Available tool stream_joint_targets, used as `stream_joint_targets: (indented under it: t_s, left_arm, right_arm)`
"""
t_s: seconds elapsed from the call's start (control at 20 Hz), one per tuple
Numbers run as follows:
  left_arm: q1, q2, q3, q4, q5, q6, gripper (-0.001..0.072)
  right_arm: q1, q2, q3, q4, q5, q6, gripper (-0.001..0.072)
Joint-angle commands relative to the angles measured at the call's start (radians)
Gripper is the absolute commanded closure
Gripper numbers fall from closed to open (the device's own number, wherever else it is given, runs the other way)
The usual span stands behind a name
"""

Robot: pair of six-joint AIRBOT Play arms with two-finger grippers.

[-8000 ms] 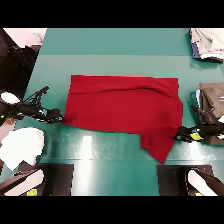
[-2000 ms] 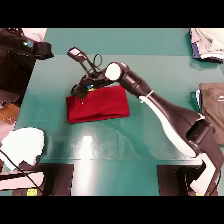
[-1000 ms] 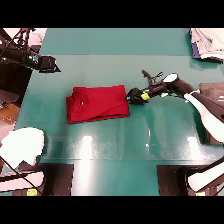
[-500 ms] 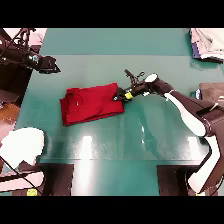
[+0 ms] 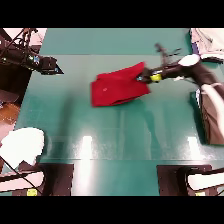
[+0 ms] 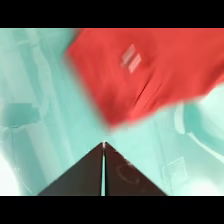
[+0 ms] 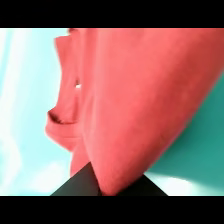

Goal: Fold the shirts.

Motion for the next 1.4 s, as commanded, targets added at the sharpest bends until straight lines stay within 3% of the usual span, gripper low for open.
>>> stream_joint_targets:
  t_s: [0.0, 0.25, 0.45, 0.7, 1.0, 1.35]
  left_arm:
    - [-0.015, 0.0, 0.0, -0.009, 0.003, -0.002, 0.0684]
    - [-0.132, 0.0, 0.0, -0.009, 0.098, -0.001, 0.0684]
    - [-0.212, 0.0, 0.0, -0.009, 0.174, -0.002, 0.0684]
    - [-0.234, 0.0, 0.0, -0.005, 0.196, -0.001, 0.0684]
    - [-0.234, 0.0, 0.0, 0.004, 0.197, 0.002, 0.0683]
    - [-0.234, 0.0, 0.0, 0.014, 0.186, 0.008, 0.0683]
  right_arm:
    - [-0.241, 0.198, -0.13, -0.119, -0.017, 0.027, 0.0698]
    - [-0.621, 0.354, -0.204, -0.123, -0.121, 0.027, 0.0699]
    - [-0.807, 0.352, -0.138, -0.121, -0.158, 0.027, 0.0699]
    - [-0.857, 0.283, 0.036, -0.081, -0.131, 0.027, 0.07]
    - [-0.916, 0.406, 0.088, -0.219, -0.004, 0.029, 0.0699]
    - [-1.039, 0.644, -0.214, -0.313, 0.056, 0.064, 0.0698]
